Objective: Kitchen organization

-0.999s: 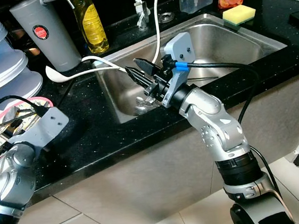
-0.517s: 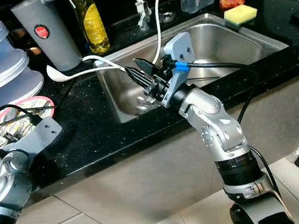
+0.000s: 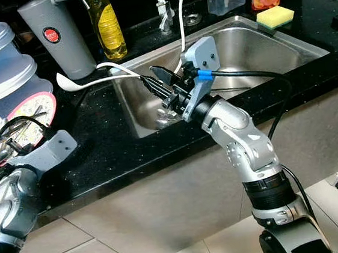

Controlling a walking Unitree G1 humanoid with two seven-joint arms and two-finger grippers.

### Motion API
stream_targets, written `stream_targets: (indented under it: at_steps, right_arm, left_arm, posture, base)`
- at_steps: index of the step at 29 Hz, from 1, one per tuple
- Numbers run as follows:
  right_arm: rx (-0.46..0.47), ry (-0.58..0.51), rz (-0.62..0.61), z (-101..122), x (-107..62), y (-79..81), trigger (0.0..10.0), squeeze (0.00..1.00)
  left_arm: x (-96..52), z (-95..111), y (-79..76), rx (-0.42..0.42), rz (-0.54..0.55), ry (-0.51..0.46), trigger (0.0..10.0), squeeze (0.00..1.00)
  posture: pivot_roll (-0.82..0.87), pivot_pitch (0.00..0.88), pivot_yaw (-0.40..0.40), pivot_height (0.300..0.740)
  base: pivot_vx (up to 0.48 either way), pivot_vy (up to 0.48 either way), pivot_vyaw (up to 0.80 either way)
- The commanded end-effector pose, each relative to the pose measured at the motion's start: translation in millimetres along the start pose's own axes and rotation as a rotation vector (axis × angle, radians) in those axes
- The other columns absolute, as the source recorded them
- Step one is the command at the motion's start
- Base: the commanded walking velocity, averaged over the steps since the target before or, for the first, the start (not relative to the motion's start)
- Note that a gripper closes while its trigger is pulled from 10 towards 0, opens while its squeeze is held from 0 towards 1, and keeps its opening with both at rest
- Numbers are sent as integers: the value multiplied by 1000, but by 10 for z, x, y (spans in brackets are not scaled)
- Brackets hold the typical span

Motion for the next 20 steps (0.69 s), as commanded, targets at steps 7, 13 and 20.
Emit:
stream_targets:
  at_steps: [7, 13, 20]
  right_arm:
    - [9, -17, 30, 16, 41, 72, 10000, 0]
    - [10, -17, 33, 13, 45, 82, 10000, 0]
    - [9, -17, 27, 14, 43, 71, 10000, 0]
  left_arm:
    - [-52, 265, -7, 73, -24, -151, 10000, 0]
    - [-122, 437, -53, 106, -87, -266, 10000, 0]
    - [-341, 623, -121, 185, -255, -432, 10000, 0]
  posture:
    - [-19, 0, 168, 740]
    - [-21, 0, 171, 740]
    - [-16, 6, 173, 740]
  base:
    - [0, 0, 0]
    - [0, 0, 0]
    - [0, 0, 0]
Point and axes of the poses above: a point about 5 cm out from each wrist's last joint towards the gripper, its own x axis pointing out of the wrist towards the gripper, its own z axis along the axis of the wrist's last joint, y = z × x, the point moved 1 cm from there along x, pointing out of the wrist towards the gripper, and after that the axes turned 10 degrees about x, right-handed, at the moved point
